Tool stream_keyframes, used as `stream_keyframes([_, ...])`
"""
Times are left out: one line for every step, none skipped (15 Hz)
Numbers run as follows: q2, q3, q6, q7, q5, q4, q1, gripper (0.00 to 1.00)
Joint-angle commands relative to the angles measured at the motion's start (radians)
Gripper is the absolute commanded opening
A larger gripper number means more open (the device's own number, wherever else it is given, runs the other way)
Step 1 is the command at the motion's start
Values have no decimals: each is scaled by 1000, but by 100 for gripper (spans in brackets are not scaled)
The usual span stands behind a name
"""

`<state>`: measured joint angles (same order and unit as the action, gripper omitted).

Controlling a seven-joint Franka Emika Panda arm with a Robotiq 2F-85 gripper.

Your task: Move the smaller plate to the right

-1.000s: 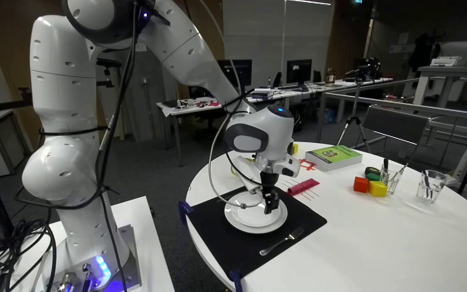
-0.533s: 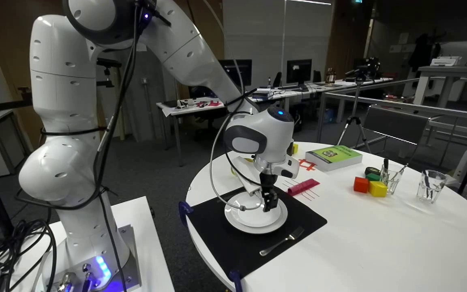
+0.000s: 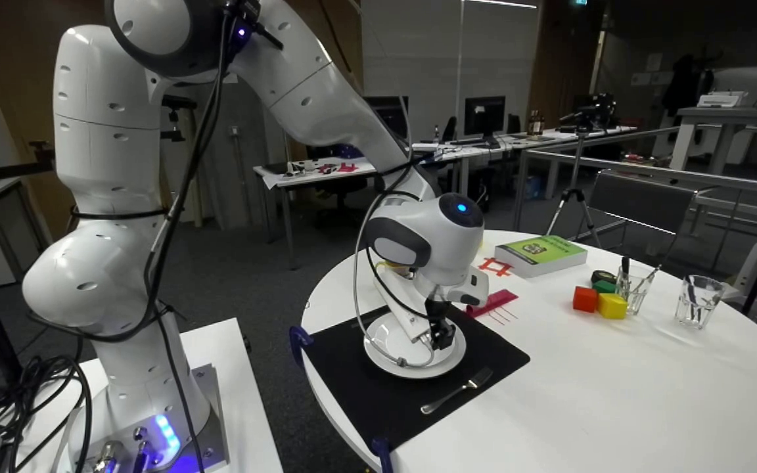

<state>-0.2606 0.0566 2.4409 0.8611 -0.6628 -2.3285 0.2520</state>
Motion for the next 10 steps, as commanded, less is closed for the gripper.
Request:
stream_keyframes([-44, -9, -30, 56, -17, 46, 21, 100])
stream_keyframes([-55, -11, -30, 56, -14, 54, 20, 100])
stream_keyframes([-65, -13, -26, 54, -10, 63, 19, 100])
stream_keyframes([-77, -15, -24, 49, -6, 74, 18, 100])
stream_keyframes([-88, -18, -22, 46, -6, 83, 19, 100])
stream_keyframes([-97, -20, -22, 46, -4, 92, 20, 100])
stream_keyframes([-109, -21, -20, 44, -1, 101, 22, 100])
stream_keyframes([-117, -23, -22, 47, 0, 106, 25, 100])
stream_keyframes([-128, -25, -23, 49, -2, 115, 29, 100])
stream_keyframes([-138, -26, -23, 50, -5, 120, 33, 100])
